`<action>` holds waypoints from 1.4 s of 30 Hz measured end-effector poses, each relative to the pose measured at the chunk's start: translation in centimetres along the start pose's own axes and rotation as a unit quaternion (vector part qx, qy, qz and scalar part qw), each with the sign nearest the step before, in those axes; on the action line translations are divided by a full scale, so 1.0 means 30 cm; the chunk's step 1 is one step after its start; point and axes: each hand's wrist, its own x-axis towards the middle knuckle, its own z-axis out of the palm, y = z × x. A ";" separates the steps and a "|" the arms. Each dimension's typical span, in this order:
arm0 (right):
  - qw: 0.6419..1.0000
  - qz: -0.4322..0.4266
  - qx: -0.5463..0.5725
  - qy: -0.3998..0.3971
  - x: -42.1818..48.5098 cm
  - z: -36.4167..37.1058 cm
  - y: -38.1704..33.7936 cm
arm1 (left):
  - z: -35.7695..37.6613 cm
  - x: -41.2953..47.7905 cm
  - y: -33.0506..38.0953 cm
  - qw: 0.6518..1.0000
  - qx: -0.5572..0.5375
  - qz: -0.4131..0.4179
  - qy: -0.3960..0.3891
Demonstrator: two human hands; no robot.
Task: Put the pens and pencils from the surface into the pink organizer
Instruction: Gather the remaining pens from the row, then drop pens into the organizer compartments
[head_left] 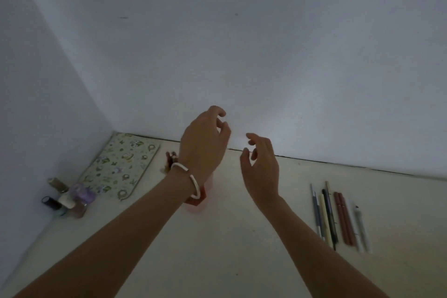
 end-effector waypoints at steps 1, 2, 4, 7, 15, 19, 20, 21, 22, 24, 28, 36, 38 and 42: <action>1.000 0.015 0.001 0.022 0.022 -0.050 0.035 | 0.058 -0.014 0.047 1.000 -0.006 0.007 -0.020; 0.999 0.032 0.004 0.043 0.042 -0.100 0.069 | 0.119 -0.033 0.089 0.999 -0.011 0.007 -0.049; 0.994 0.081 0.010 0.079 0.074 -0.200 0.140 | 0.254 -0.082 0.163 0.992 -0.014 -0.007 -0.129; 0.984 0.143 0.001 0.104 0.084 -0.336 0.241 | 0.445 -0.173 0.242 0.966 0.016 -0.054 -0.252; 0.973 0.194 -0.027 0.118 -0.040 -0.548 0.413 | 0.734 -0.354 0.302 0.908 0.068 -0.117 -0.396; 0.968 0.214 -0.042 0.121 -0.100 -0.591 0.466 | 0.778 -0.381 0.301 0.904 0.084 -0.127 -0.399; 0.968 0.218 -0.043 0.120 -0.110 -0.596 0.474 | 0.780 -0.383 0.296 0.905 0.083 -0.135 -0.395; 0.967 0.222 -0.044 0.119 -0.120 -0.601 0.483 | 0.781 -0.384 0.293 0.904 0.080 -0.143 -0.394; 0.966 0.225 -0.046 0.119 -0.128 -0.604 0.488 | 0.781 -0.384 0.289 0.903 0.075 -0.152 -0.394; 0.965 0.232 -0.049 0.116 -0.140 -0.604 0.496 | 0.781 -0.383 0.286 0.901 0.064 -0.164 -0.396; 0.965 0.238 -0.055 0.097 -0.153 -0.576 0.493 | 0.777 -0.380 0.303 0.904 0.115 -0.124 -0.393; 0.963 0.254 -0.084 -0.027 -0.154 -0.485 0.482 | 0.696 -0.303 0.242 0.899 0.193 -0.080 -0.385; 0.953 0.252 -0.140 -0.093 -0.156 -0.452 0.486 | 0.645 -0.229 0.242 0.921 0.149 -0.080 -0.350; 0.927 0.227 -0.247 -0.168 -0.178 -0.388 0.497 | 0.583 -0.123 0.279 0.954 0.042 -0.073 -0.288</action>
